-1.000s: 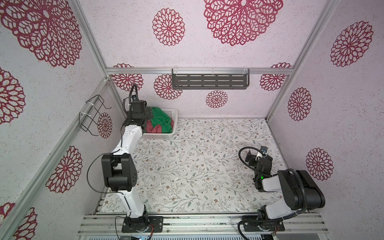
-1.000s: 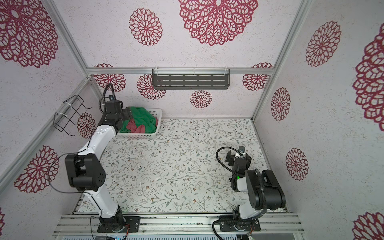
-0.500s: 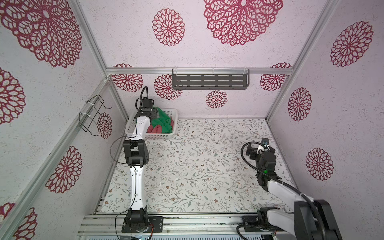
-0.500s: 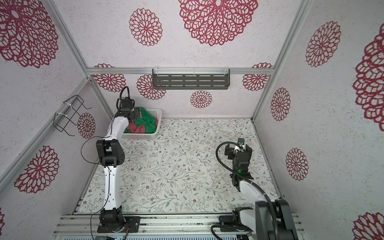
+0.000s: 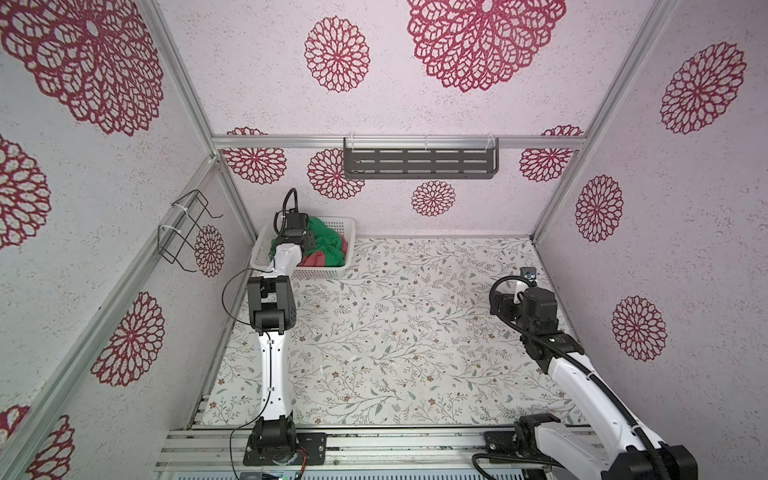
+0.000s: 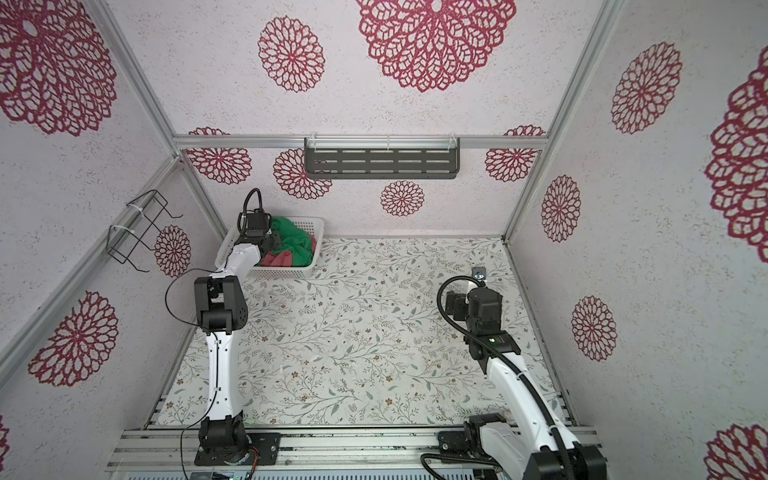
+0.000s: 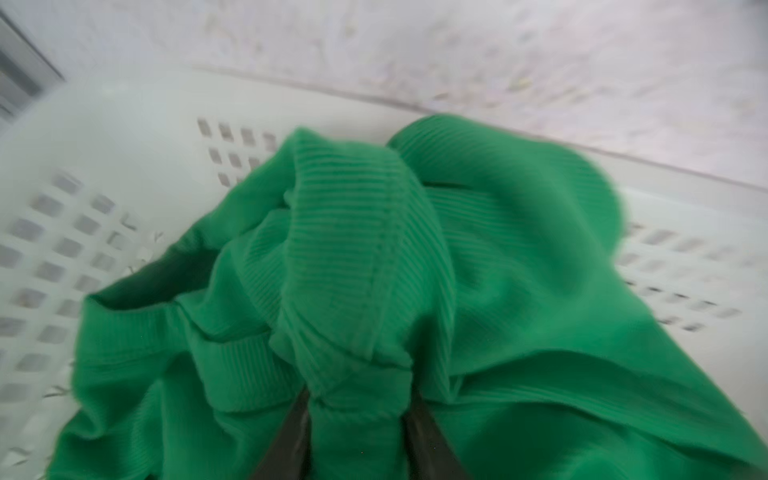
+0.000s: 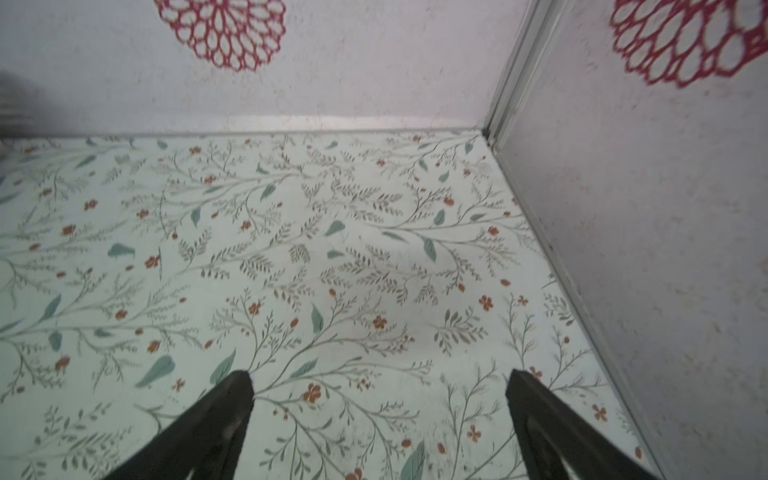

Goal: Fold and stack the tank tops
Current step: 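Grasp the green tank top in the basket with the left gripper while right arm advances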

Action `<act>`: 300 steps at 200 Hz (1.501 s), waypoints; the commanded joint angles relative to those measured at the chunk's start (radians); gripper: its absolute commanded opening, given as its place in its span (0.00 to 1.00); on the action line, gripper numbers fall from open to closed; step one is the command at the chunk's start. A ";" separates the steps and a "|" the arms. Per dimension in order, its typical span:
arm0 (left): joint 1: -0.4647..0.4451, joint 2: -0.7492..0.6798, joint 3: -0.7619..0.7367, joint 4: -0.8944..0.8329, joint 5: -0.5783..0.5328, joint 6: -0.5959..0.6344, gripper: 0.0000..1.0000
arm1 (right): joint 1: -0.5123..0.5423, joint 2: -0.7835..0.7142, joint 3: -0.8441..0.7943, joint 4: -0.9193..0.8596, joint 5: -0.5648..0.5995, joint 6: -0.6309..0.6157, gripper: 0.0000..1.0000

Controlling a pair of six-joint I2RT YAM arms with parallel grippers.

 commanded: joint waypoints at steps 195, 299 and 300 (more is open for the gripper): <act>0.003 -0.421 -0.295 -0.157 0.051 -0.067 0.55 | 0.008 -0.013 0.046 -0.223 -0.217 0.149 0.99; -0.135 -0.511 -0.237 -0.473 -0.040 0.071 0.76 | 0.012 0.056 0.039 -0.227 -0.219 0.151 0.99; -0.135 -0.509 -0.235 -0.477 -0.041 0.070 0.76 | 0.011 0.056 0.037 -0.226 -0.219 0.151 0.99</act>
